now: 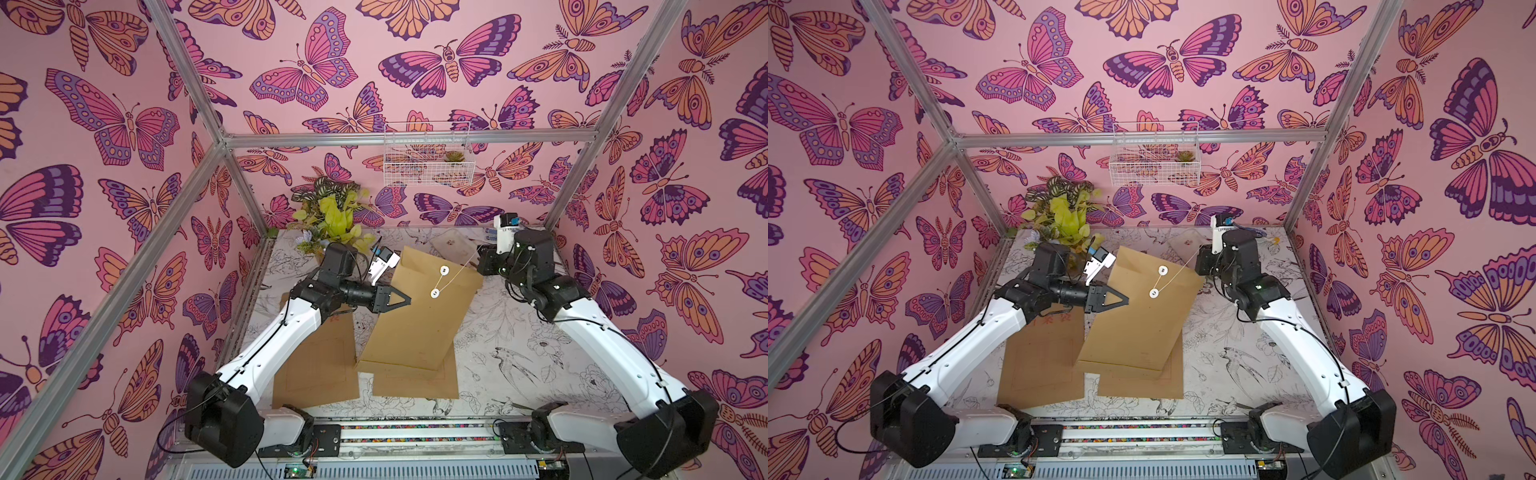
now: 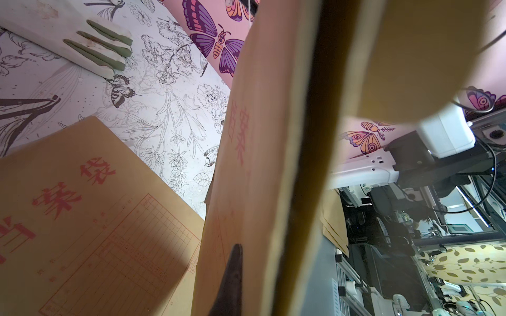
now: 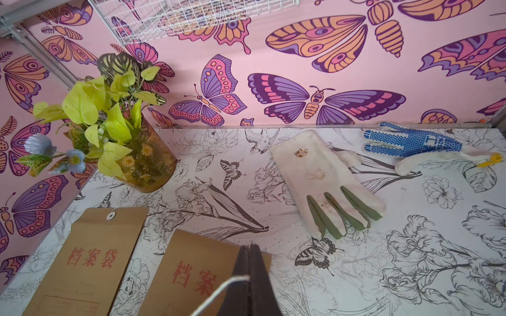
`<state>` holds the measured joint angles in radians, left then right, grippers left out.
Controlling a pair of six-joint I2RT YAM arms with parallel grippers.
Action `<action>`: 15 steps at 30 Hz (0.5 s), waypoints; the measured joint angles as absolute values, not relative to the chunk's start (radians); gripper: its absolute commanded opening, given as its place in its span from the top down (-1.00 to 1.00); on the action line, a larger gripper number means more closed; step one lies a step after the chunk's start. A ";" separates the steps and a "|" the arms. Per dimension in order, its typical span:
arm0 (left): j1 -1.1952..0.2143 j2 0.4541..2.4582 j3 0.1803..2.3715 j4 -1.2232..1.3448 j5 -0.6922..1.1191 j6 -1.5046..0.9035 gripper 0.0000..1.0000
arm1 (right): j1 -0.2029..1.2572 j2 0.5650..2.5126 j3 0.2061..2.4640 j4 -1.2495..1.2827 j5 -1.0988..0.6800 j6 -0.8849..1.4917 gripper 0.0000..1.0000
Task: Close the mouth of the file bag
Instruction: Close the file bag.
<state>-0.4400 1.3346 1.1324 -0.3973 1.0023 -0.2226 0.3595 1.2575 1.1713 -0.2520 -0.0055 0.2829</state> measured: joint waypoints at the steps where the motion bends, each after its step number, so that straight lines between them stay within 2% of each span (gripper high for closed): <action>1: -0.444 1.339 1.130 -0.397 1.002 -0.219 1.00 | 0.360 1.268 1.176 -0.255 -0.010 0.283 1.00; 15: -0.478 1.395 1.118 -0.390 0.995 -0.191 1.00 | 0.361 1.359 1.248 -0.303 -0.054 0.268 1.00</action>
<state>-0.4782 1.3952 1.1183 -0.3904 0.9951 -0.1905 0.3614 1.3594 1.2476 -0.3031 -0.0544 0.2680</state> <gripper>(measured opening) 0.043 0.047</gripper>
